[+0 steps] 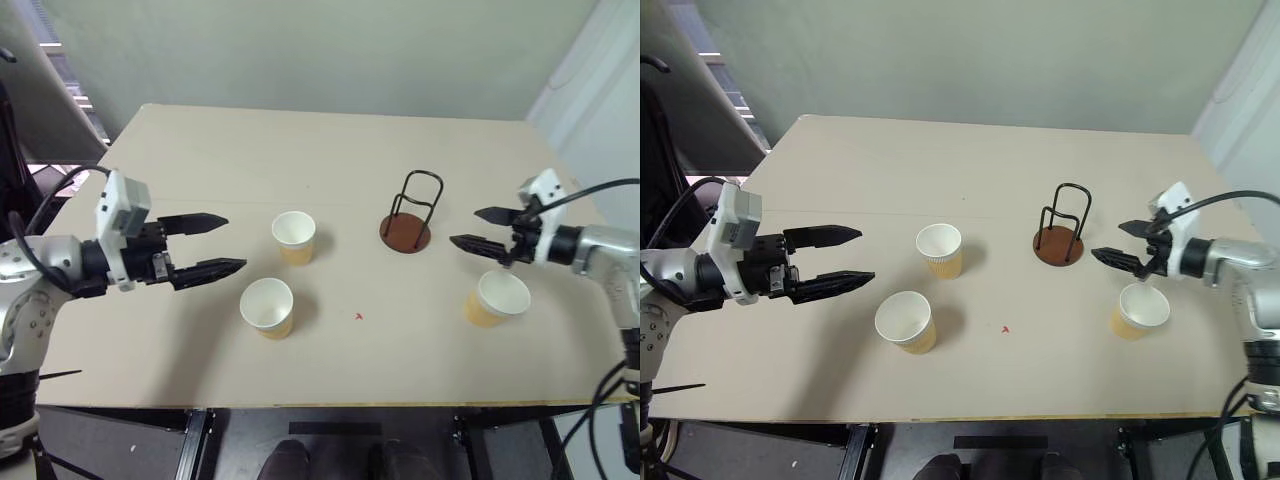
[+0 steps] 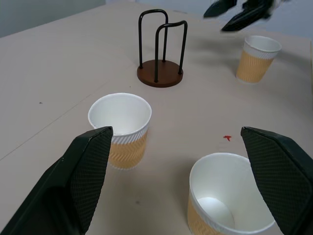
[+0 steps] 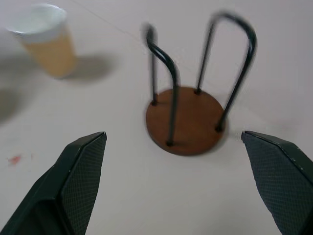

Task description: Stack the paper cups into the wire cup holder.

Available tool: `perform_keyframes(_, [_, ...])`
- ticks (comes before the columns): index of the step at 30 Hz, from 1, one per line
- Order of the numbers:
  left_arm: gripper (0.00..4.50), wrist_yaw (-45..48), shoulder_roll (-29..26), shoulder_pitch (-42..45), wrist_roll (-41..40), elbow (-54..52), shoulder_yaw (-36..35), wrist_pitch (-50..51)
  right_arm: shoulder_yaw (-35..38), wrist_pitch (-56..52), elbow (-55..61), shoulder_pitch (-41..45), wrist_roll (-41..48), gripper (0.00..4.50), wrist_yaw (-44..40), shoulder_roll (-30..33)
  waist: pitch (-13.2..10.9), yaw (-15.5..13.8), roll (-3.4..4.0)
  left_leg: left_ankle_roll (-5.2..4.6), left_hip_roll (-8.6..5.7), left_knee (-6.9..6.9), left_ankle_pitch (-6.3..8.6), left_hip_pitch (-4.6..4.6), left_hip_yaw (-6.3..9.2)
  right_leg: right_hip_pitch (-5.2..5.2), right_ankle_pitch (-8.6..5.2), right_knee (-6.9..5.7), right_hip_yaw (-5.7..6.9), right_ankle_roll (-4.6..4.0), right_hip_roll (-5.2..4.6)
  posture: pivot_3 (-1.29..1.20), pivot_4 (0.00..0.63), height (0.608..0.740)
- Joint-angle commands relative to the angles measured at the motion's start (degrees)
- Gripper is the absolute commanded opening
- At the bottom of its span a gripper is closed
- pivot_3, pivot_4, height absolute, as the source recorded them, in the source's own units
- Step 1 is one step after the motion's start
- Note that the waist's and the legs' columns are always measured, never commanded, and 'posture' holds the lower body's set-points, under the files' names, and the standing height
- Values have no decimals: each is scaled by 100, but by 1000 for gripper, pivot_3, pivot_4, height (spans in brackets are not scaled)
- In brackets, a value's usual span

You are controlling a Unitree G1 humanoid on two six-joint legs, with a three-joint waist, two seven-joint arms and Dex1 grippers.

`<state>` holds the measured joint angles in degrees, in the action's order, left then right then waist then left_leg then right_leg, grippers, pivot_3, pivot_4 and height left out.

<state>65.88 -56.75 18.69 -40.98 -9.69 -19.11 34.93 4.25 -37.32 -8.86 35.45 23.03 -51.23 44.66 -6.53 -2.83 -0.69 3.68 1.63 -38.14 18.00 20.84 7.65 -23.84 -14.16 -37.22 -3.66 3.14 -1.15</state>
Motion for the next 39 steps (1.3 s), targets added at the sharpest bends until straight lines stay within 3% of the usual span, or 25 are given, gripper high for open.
perform_keyframes(1, [4485, -47, -11, -33, -119, -282, -166, 12, 43, 149, -77, 350, -87, 4500, 85, -94, 0, -1, 0, 0, 0, 1, 0, 6, -1, -5, 0, 1, 1, 0, 0, 0, 150, 740])
perform_keyframes(19, [4485, -430, -10, -302, -423, -785, -310, 299, -479, 1146, -1669, 1399, -742, 4500, -230, -903, 1, -14, 0, 6, 3, 4, 2, 11, -3, -8, 0, 4, 5, -2, 2, 0, 150, 740])
perform_keyframes(22, [4500, -479, -10, -343, -451, -836, -337, 333, -481, 1217, -1803, 1471, -784, 3930, -302, -960, 0, -15, 1, 8, 4, 5, 3, 11, -5, -7, 0, 4, 5, -2, 2, 0, 150, 740])
perform_keyframes(32, [4500, -568, -27, -391, -511, -875, -345, 344, -455, 1214, -1836, 1559, -795, 195, -549, -995, 0, -18, 1, 11, 4, 5, 3, 11, -8, -7, 1, 2, 6, -3, 2, 0, 150, 740])
perform_keyframes(33, [4500, -569, -28, -384, -511, -872, -338, 345, -450, 1188, -1798, 1551, -779, 22, -586, -992, 1, -17, 1, 11, 4, 5, 3, 11, -9, -7, 1, 2, 5, -3, 3, 0, 150, 740])
perform_keyframes(39, [4500, -311, -147, -237, -617, -897, -243, 367, -585, 450, -527, 1116, -337, 22, -1353, -794, 1, -20, 1, 15, 6, 6, 4, 13, -10, -6, 0, 2, 8, -5, 6, 0, 150, 740])
